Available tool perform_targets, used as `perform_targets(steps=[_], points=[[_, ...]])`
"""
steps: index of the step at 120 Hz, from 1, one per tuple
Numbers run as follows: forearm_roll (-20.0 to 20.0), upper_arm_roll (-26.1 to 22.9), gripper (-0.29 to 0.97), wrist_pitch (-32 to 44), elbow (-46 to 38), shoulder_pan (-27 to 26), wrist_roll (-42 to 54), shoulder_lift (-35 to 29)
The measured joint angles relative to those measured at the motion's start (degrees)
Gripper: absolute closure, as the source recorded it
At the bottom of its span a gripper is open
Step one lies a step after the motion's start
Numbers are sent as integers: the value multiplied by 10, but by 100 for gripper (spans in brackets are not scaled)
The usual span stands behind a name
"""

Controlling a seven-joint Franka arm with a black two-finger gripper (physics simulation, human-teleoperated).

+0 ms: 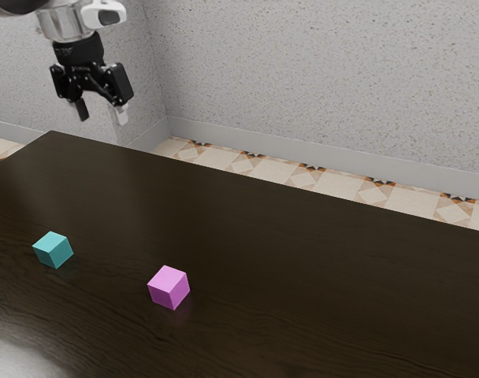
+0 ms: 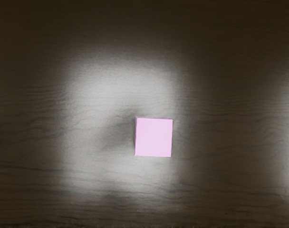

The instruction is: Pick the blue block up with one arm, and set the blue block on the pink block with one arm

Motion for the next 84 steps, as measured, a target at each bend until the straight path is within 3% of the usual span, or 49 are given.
perform_targets(steps=[44, 49, 63, 84], points=[[5, -2, 0, -10, 1, 2, -4, 1], [7, -6, 0, -17, 35, 4, -5, 0], [50, -87, 0, -65, 152, -1, -6, -9], [77, -128, 0, -109, 162, -6, -7, 7]])
